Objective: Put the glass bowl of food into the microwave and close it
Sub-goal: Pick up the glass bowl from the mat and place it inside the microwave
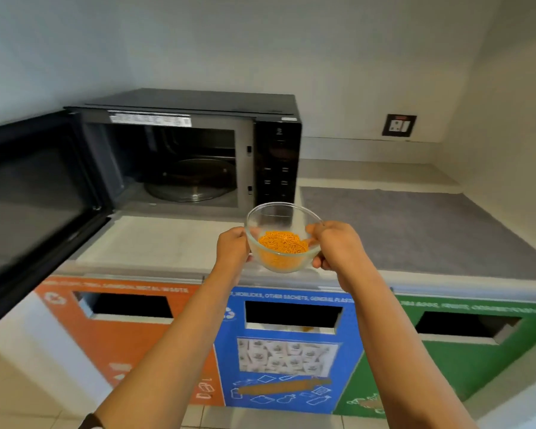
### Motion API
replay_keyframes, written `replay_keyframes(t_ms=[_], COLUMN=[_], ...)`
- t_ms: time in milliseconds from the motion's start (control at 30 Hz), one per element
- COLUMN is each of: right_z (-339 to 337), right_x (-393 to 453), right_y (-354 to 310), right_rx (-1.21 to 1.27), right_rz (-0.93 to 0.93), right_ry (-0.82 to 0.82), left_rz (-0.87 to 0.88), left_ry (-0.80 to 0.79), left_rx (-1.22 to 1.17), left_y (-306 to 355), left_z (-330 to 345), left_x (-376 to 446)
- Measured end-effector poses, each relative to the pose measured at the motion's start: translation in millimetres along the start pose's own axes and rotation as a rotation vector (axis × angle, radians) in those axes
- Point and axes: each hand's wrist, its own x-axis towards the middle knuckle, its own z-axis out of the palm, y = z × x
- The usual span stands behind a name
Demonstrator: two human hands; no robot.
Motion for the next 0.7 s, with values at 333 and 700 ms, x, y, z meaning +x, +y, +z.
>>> replay_keyframes(t_ms=[333, 700], right_z=[104, 209], right_x=[62, 173], right_y=[-25, -65], right_rx=[-0.019, -0.002], right_rz=[-0.045, -0.072], right_ry=[-0.119, -0.092], left_rz=[0.040, 0.066], left_ry=[0.186, 0.241], left_rx=[0.045, 0.016], left_y=[17, 38], left_z=[-96, -169], left_x=[76, 226])
